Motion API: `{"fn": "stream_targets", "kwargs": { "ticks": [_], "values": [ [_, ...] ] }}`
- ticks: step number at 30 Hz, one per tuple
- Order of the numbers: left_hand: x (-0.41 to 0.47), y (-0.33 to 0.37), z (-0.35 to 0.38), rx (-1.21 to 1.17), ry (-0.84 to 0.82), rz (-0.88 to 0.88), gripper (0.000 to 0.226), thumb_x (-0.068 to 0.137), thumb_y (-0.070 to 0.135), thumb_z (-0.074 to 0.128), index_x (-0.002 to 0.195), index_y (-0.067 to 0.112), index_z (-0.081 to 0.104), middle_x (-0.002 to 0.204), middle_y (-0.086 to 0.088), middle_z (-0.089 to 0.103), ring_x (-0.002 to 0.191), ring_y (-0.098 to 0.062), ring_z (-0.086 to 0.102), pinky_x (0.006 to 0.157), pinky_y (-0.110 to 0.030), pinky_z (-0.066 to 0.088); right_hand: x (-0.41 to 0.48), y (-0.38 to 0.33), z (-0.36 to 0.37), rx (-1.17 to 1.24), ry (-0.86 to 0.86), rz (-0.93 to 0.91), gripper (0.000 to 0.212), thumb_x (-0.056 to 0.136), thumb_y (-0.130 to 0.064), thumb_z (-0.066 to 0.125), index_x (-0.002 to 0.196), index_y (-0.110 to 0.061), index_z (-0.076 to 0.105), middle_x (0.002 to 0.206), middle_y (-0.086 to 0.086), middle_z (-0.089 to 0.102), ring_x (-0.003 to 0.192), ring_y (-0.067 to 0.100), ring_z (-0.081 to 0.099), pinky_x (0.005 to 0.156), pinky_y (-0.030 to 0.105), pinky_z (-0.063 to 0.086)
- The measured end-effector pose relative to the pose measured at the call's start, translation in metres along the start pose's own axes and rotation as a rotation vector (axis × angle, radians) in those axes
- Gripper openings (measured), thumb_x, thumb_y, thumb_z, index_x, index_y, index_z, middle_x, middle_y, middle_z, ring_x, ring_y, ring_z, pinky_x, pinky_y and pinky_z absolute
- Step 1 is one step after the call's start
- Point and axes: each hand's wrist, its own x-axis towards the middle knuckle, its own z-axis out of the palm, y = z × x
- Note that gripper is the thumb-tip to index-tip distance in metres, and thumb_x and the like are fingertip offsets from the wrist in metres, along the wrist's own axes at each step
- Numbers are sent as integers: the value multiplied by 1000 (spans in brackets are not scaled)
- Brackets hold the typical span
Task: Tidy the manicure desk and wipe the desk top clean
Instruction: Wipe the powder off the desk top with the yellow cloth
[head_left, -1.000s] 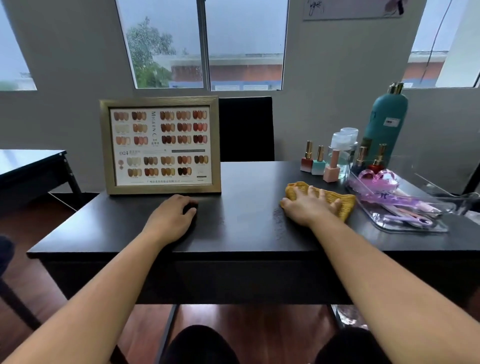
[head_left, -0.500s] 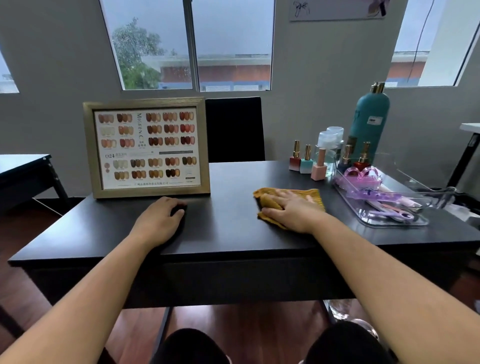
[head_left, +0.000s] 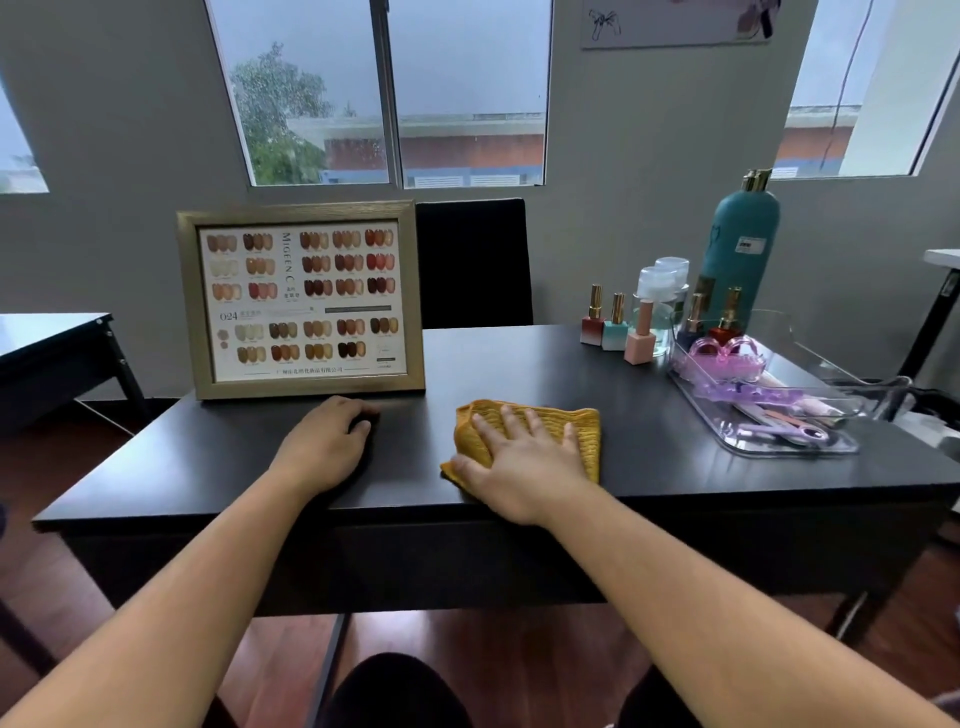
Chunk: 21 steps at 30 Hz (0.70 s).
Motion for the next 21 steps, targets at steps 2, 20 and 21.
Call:
{"fn": "stream_targets", "kwargs": {
  "ticks": [2,20,21],
  "values": [
    [0,0,-2,-6,-12,-12,31,94,20,45,123,19,57,131,-4,52,123,-21,46,103,-34,34,-5,10,-9,163,-8,-43,68,88,-69,18,149,-38,13,160,-3,8,147,21,4,115,52,0],
    [-16,148,68,324,-369,184,65,83,74,9,142,49,1,158,10,-1,145,-22,-4,111,-56,-4,4,112,-17,153,142,124,48,100,-39,23,147,-29,28,158,-5,19,146,15,12,116,44,5],
    [-14,138,65,331,-369,176,66,81,75,8,142,50,0,158,11,-2,145,-21,-4,112,-56,-4,4,112,-17,154,138,122,48,100,-39,23,147,-30,28,158,-5,18,146,15,12,116,44,5]
  ]
}}
